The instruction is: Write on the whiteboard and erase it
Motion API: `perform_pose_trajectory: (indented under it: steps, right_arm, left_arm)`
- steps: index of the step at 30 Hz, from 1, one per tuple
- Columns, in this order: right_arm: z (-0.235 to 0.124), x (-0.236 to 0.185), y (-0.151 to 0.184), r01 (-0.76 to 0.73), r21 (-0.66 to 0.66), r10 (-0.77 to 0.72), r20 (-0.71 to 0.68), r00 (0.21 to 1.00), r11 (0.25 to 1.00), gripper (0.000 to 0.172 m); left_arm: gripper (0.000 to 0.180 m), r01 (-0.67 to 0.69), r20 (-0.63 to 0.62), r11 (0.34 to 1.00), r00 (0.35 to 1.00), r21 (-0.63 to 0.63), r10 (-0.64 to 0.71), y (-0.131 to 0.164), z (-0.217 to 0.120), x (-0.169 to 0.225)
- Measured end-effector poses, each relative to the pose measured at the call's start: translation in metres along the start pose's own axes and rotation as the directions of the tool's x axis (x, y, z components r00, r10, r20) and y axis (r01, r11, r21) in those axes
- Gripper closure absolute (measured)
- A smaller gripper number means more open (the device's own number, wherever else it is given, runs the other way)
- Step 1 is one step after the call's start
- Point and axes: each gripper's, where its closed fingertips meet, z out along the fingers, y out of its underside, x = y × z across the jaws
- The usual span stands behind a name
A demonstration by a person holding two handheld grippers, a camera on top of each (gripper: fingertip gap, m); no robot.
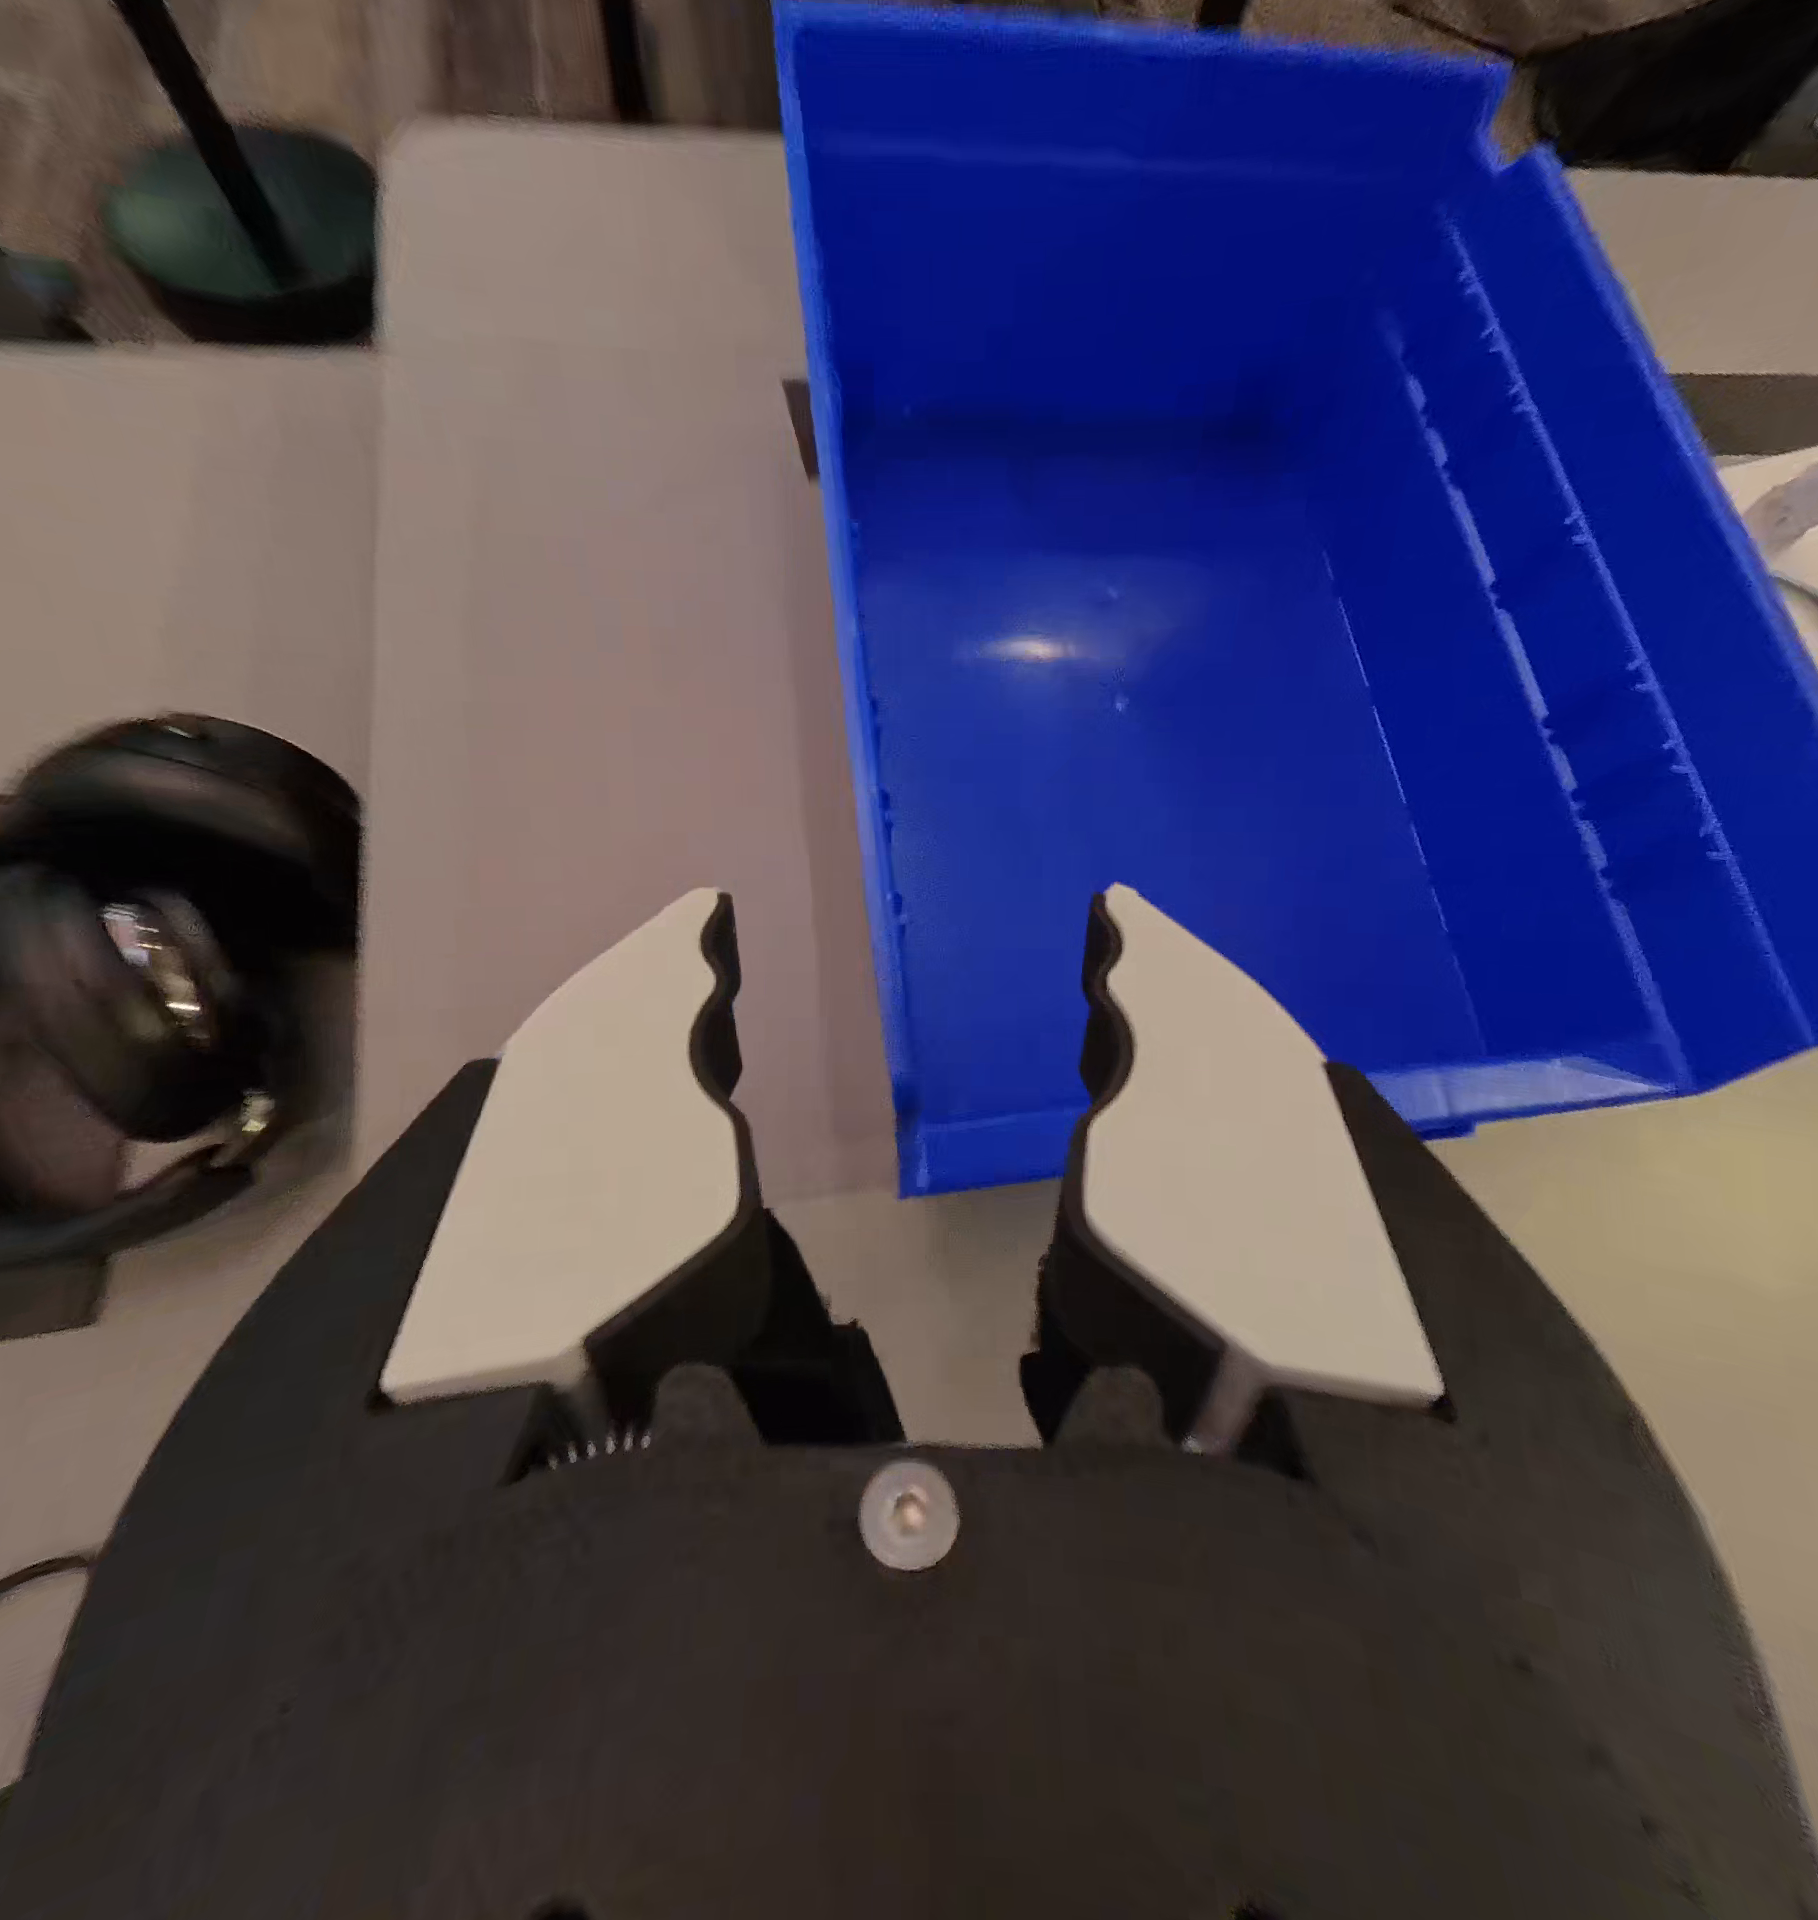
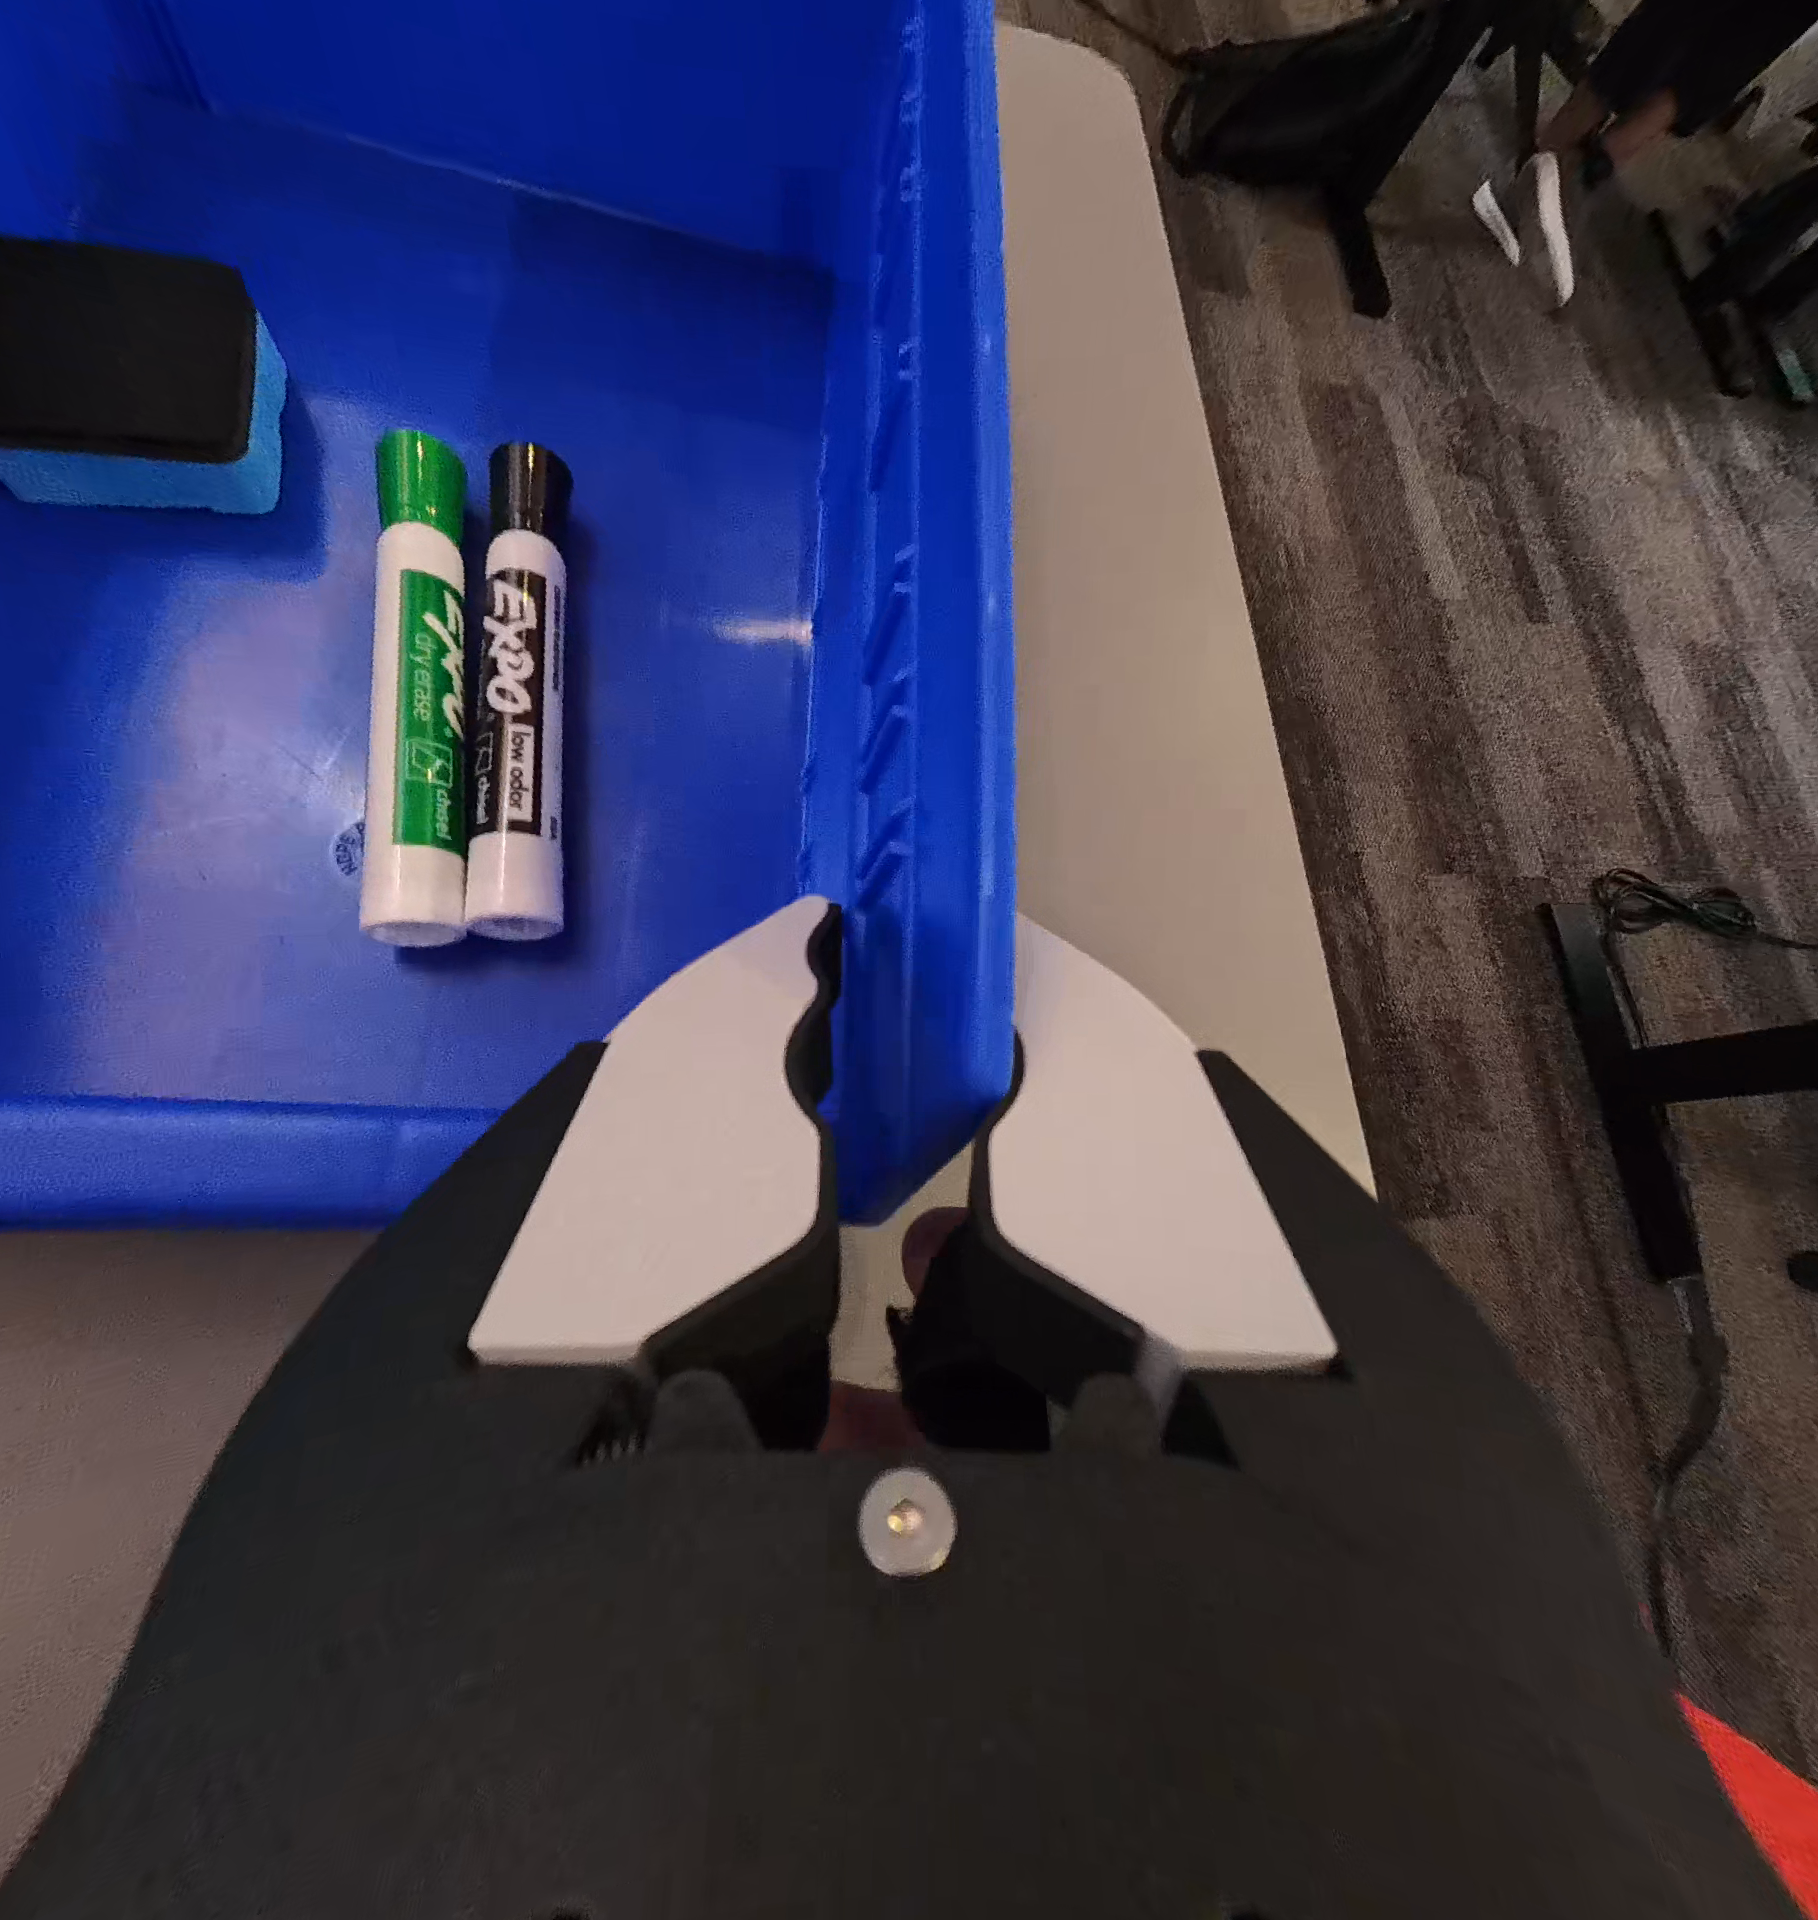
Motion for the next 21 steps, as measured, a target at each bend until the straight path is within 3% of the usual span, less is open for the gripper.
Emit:
perform_pose_trajectory:
  steps: [2,4,7,11,21]
  right_arm:
    - [0.001,-0.001,-0.001,-0.010,0.014,0.010,0.004,1.000,1.000,0.149]
    - [0.000,-0.005,-0.003,-0.013,0.024,0.013,0.027,1.000,1.000,0.154]
    - [-0.003,-0.016,-0.005,-0.070,0.038,0.066,0.110,0.992,0.997,0.165]
    - [-0.007,-0.023,-0.005,-0.053,0.027,0.049,0.134,0.990,0.998,0.166]
    - [-0.037,-0.037,0.010,-0.084,-0.046,0.090,0.163,0.983,0.995,0.168]
  left_arm:
    - [0.119,0.057,-0.092,0.996,0.994,-0.072,-0.063,0.012,0.020,0.007]
    - [0.133,0.085,-0.154,0.989,0.983,-0.117,-0.103,0.020,0.036,0.014]
    - [0.160,0.054,-0.104,0.988,0.992,-0.144,-0.069,0.028,0.054,0.007]
    - [0.176,0.027,-0.071,0.987,0.997,-0.156,-0.039,0.027,0.059,0.000]
    - [0.175,-0.006,-0.092,0.990,0.996,-0.141,-0.007,0.033,0.038,0.015]
